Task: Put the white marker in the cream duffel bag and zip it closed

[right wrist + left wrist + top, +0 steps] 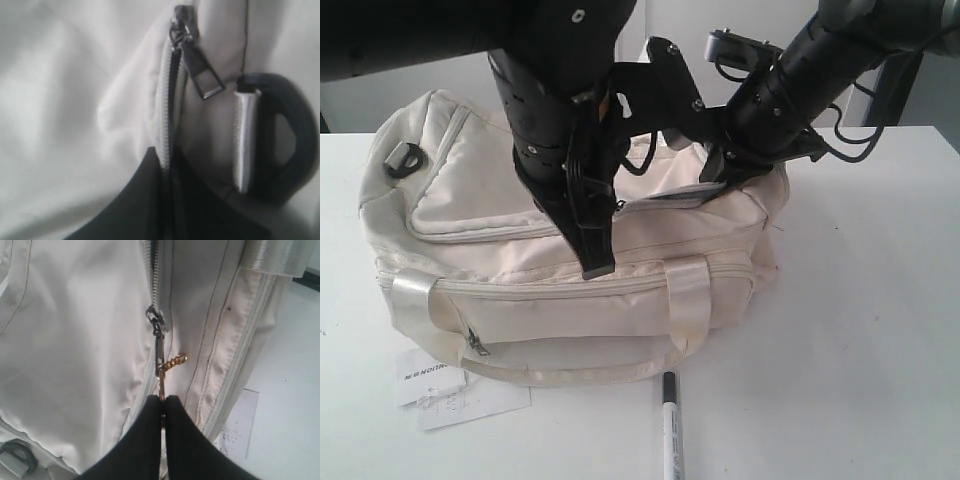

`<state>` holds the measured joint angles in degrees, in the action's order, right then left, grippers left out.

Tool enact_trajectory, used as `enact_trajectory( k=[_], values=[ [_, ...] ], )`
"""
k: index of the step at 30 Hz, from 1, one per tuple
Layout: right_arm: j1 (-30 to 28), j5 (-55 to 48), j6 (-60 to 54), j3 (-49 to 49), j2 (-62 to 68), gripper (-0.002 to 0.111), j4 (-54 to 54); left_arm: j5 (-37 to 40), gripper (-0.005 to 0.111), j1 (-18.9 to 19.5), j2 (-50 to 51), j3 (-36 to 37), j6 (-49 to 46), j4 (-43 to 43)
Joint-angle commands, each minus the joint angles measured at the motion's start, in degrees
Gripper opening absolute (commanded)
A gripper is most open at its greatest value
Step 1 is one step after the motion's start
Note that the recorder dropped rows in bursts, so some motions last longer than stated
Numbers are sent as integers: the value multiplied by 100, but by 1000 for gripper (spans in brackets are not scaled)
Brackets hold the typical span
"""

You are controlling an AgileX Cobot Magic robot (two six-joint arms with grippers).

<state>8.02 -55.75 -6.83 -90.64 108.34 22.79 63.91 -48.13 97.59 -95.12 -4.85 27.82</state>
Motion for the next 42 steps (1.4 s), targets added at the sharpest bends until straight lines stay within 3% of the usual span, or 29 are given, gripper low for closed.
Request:
enact_trajectory(
  k=[1, 18, 26, 42],
  values=[
    [-69, 241, -98, -25, -20, 0, -628, 605, 0, 185, -163, 39, -140, -120],
    [-69, 264, -98, -25, -20, 0, -700, 605, 0, 303, -163, 39, -359, -344],
    [-69, 264, -98, -25, -20, 0, -700, 605, 0, 636, -163, 39, -568, -856],
    [-69, 275, -98, -25, -20, 0, -722, 605, 0, 1009, -163, 387, -695, -1002]
  ],
)
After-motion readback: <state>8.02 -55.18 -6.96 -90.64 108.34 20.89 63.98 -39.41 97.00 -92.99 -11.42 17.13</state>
